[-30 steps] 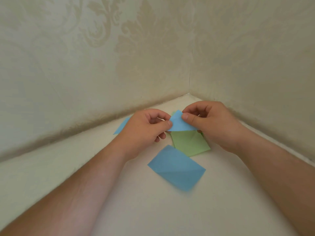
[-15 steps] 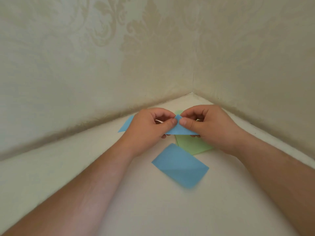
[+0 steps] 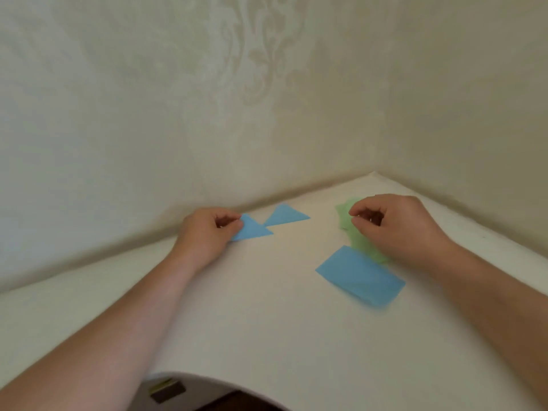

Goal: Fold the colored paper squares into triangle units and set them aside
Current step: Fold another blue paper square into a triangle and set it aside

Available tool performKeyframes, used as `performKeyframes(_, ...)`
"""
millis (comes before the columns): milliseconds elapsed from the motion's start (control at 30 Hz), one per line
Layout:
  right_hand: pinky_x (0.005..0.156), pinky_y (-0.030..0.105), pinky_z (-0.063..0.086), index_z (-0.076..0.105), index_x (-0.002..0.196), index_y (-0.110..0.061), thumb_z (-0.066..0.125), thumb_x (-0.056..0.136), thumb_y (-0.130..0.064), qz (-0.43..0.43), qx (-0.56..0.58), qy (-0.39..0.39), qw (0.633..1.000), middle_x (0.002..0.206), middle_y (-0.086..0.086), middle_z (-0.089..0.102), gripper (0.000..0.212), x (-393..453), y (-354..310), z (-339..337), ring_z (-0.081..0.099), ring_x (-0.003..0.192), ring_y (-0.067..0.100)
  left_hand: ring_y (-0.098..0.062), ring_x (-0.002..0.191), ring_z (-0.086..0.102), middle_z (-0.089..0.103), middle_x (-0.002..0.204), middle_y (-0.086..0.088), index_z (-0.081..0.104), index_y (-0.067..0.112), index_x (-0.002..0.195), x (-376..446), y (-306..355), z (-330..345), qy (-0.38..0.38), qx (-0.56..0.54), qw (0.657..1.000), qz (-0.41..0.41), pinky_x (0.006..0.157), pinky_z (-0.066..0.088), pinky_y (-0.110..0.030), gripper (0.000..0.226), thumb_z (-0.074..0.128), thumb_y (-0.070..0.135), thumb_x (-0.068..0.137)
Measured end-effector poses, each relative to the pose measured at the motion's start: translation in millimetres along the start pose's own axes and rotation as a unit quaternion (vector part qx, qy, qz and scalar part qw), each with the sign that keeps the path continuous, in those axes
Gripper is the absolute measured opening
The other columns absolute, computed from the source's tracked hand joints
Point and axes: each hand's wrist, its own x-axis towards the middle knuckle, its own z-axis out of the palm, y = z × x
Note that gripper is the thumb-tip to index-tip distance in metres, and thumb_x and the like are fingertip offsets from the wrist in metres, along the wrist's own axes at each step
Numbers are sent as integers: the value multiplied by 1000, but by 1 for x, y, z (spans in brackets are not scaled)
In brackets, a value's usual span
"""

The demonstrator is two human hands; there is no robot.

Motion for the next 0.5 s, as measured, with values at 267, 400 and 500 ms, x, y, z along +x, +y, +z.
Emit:
performKeyframes(267, 68, 19, 42, 77, 97, -31, 67, 92, -18, -34, -56, -8, 998, 82, -20, 66, 17, -7, 1, 7, 57, 73, 1, 0, 73, 60, 70, 84, 15, 79, 28, 104, 0, -7, 3, 31, 83, 996, 16, 77, 46, -23, 16, 75, 31, 89)
performKeyframes(400, 65, 17, 40, 76, 94, -33, 70, 91, -18, -37, -36, 10, 999, 82, -23, 67, 16, -5, 3, 5, 57, 73, 3, -16, 79, 62, 73, 90, 4, 79, 25, 100, -8, 2, -2, 97, 78, 991, 40, 77, 46, -28, 13, 66, 26, 96)
performKeyframes(500, 67, 16, 43, 75, 92, -37, 70, 92, -22, 8, 25, 53, 998, 86, -26, 69, 15, 0, 10, -3, 57, 71, 7, -15, 85, 64, 71, 92, 10, 78, 28, 100, -24, 28, 2, 45, 94, 988, 115, 83, 50, -30, 13, 66, 26, 95)
